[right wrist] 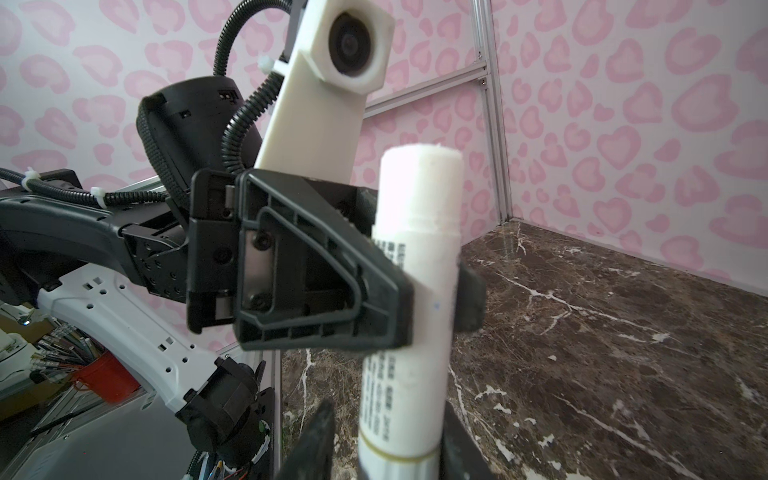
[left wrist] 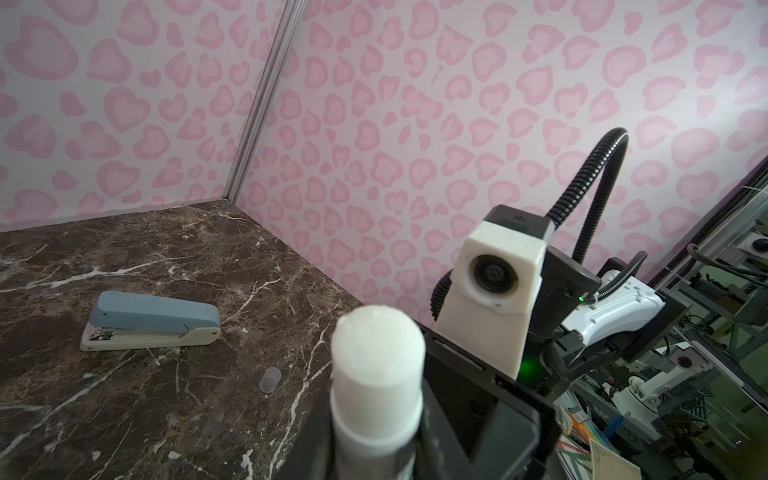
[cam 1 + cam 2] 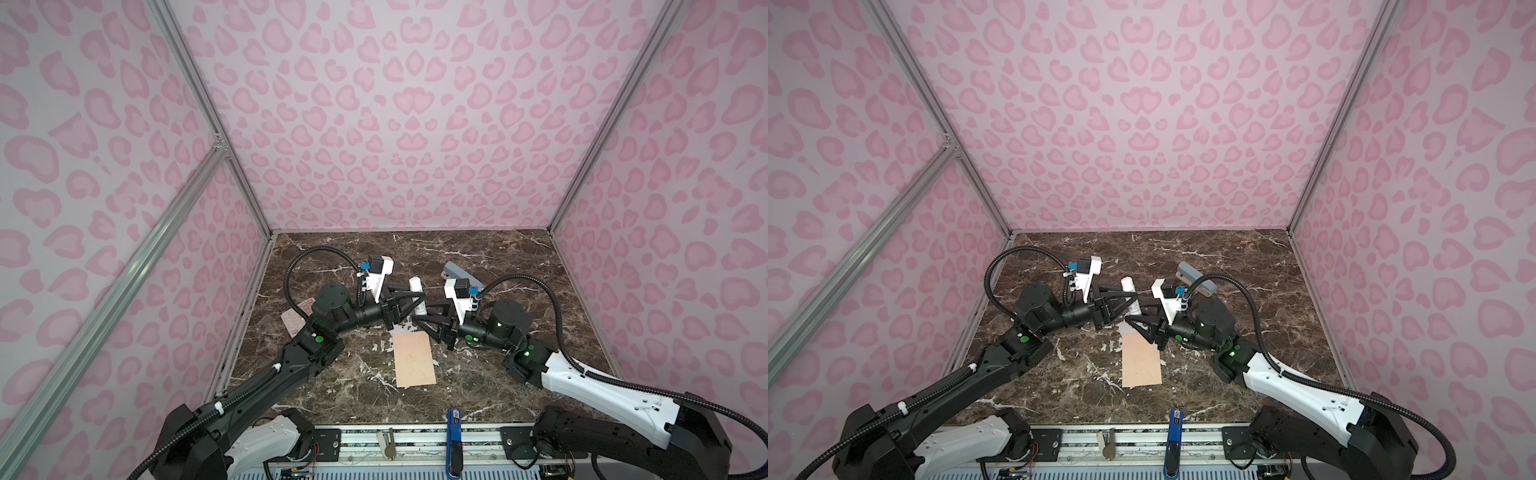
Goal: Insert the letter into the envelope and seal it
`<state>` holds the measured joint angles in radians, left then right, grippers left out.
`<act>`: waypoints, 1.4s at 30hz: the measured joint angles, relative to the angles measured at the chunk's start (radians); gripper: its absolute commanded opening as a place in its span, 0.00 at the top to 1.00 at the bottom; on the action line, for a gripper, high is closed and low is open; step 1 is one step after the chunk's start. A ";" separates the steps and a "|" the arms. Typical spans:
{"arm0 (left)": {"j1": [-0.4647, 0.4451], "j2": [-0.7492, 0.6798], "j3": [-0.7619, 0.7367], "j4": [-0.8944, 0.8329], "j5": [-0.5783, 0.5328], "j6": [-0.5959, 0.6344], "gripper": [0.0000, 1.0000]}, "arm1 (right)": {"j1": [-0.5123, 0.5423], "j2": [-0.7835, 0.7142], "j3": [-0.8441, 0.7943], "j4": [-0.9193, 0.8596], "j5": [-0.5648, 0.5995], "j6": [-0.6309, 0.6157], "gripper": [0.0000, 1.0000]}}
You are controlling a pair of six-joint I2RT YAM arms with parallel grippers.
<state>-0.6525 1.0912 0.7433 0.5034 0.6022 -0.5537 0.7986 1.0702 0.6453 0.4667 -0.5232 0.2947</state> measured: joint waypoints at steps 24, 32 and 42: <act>0.002 -0.016 -0.067 0.044 -0.073 -0.019 0.85 | 0.057 0.014 0.049 -0.138 0.136 -0.052 0.76; -0.040 -0.069 -0.121 0.032 -0.286 -0.018 0.85 | 0.239 0.071 0.124 -0.230 0.555 -0.154 0.76; -0.098 -0.069 -0.126 0.040 -0.496 -0.019 0.87 | 0.465 0.223 0.235 -0.240 1.109 -0.270 0.72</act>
<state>-0.7506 1.0222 0.6170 0.5438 0.1059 -0.5728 1.2636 1.2930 0.8803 0.2268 0.5858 0.0250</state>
